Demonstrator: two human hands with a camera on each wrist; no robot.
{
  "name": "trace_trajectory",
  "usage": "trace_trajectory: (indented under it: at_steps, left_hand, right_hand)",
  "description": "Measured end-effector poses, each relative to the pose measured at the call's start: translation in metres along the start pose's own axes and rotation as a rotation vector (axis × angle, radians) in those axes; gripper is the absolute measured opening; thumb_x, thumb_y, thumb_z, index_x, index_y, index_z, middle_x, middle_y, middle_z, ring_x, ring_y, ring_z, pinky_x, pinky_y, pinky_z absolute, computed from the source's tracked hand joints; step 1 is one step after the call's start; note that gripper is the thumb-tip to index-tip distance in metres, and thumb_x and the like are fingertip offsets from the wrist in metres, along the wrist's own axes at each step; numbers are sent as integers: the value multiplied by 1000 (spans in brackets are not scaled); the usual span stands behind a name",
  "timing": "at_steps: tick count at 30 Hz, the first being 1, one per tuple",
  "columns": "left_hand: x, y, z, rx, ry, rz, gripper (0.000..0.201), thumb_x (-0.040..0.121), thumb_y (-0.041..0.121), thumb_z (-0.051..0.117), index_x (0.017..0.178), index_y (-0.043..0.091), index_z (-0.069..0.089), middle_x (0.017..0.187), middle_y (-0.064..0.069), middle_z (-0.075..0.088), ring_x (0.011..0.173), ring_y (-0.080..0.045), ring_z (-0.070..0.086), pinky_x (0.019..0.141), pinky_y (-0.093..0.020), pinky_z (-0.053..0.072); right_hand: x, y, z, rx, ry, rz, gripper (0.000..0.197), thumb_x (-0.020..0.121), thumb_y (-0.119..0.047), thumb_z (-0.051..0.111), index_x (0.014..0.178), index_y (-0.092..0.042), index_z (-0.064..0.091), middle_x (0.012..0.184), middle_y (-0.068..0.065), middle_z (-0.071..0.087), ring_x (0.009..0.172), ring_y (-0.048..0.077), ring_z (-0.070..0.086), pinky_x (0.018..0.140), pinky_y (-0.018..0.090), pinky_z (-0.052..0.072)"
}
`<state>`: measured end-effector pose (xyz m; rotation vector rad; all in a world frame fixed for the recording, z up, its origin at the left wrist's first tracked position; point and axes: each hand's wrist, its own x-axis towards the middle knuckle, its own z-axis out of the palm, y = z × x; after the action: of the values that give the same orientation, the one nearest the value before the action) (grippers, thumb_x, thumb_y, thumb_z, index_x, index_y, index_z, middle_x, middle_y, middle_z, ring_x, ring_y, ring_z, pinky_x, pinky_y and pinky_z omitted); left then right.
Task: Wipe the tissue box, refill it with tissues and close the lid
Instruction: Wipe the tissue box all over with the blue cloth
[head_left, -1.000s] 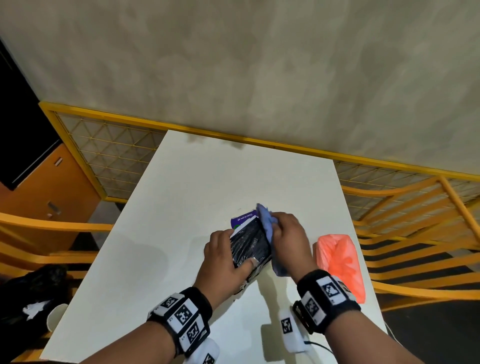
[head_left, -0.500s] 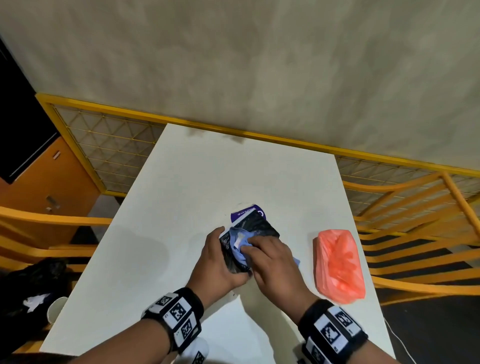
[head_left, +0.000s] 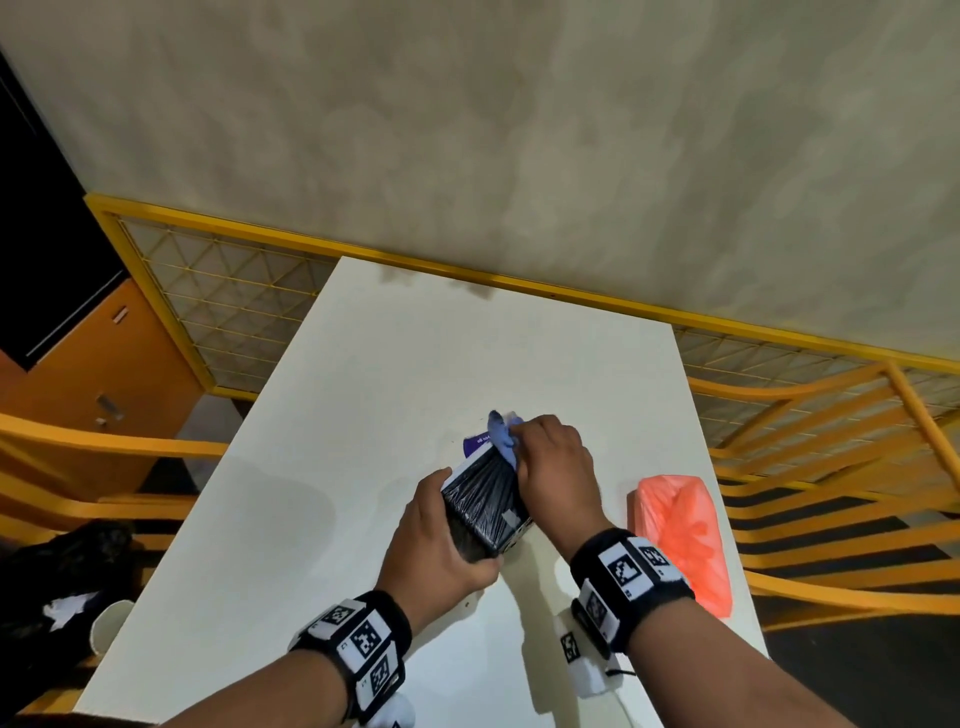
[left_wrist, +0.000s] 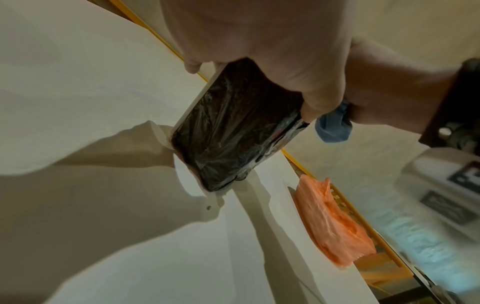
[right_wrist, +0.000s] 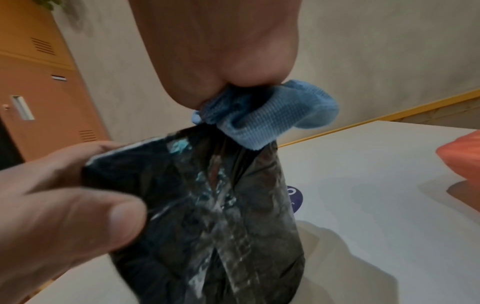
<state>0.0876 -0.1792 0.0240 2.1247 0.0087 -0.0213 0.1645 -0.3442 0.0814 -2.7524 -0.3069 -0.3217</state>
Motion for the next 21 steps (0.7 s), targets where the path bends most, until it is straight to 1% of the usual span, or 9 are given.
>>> trace_trajectory:
  at_steps: [3, 5, 7, 8, 10, 13, 15, 18, 21]
  left_hand:
    - [0, 2, -2, 11, -20, 0, 112, 54, 59, 80, 144, 31, 19, 133, 8, 43, 122, -15, 48, 98, -32, 49]
    - [0, 2, -5, 11, -30, 1, 114, 54, 60, 79, 145, 29, 19, 136, 7, 43, 124, -15, 48, 100, -31, 47]
    - [1, 1, -7, 2, -48, -3, 115, 55, 59, 80, 147, 28, 18, 139, 5, 42, 125, -14, 47, 102, -30, 46]
    - [2, 1, -7, 0, -52, -2, 116, 55, 57, 81, 148, 28, 18, 140, 5, 42, 126, -13, 47, 103, -28, 45]
    - [4, 0, -6, -5, -55, 3, 115, 55, 54, 82, 148, 26, 19, 140, 5, 42, 126, -12, 47, 104, -28, 45]
    - [6, -2, -4, -63, -55, 7, 110, 54, 45, 82, 145, 25, 24, 131, 6, 48, 120, -14, 55, 97, -30, 50]
    - [3, -6, -5, -138, -75, -6, 105, 55, 43, 78, 143, 35, 21, 127, 6, 54, 115, -14, 60, 95, -30, 52]
    - [1, -8, -7, -225, -71, -30, 92, 56, 41, 75, 133, 52, 24, 127, 10, 59, 112, -8, 63, 96, -32, 53]
    - [6, 1, -5, -228, -57, 25, 65, 63, 33, 74, 119, 39, 40, 106, 15, 63, 95, -3, 65, 82, -29, 53]
  right_hand:
    - [13, 9, 0, 153, -26, 158, 22, 91, -18, 44, 100, -13, 64, 97, 11, 63, 90, 34, 58, 70, 38, 47]
    - [18, 16, -10, 385, -30, 368, 17, 96, -16, 45, 96, -13, 62, 94, 7, 62, 92, 29, 59, 67, 30, 41]
    - [17, 24, -25, 506, 51, 459, 14, 97, -14, 48, 100, -17, 62, 98, 4, 63, 97, 26, 59, 69, 26, 37]
    - [12, 24, -35, 477, 109, 384, 16, 96, -14, 49, 104, -16, 63, 102, 5, 63, 99, 25, 58, 74, 26, 37]
    - [-5, 14, -48, 325, 158, 41, 20, 90, -14, 50, 105, -17, 63, 103, 5, 63, 97, 26, 57, 79, 30, 38]
    - [-52, -16, -37, 106, -9, -417, 30, 79, -15, 53, 107, -23, 61, 107, 3, 64, 96, 28, 57, 78, 37, 45]
    - [-77, -28, -18, 36, -96, -498, 29, 82, -16, 53, 109, -23, 63, 111, 0, 61, 96, 24, 55, 77, 36, 45]
    - [-79, -35, -2, 54, -58, -462, 21, 86, -18, 56, 105, -22, 65, 108, -2, 62, 94, 23, 56, 80, 33, 43]
    - [-65, -35, 1, 60, -7, -401, 21, 85, -19, 54, 101, -20, 67, 103, -2, 64, 91, 22, 56, 78, 33, 43]
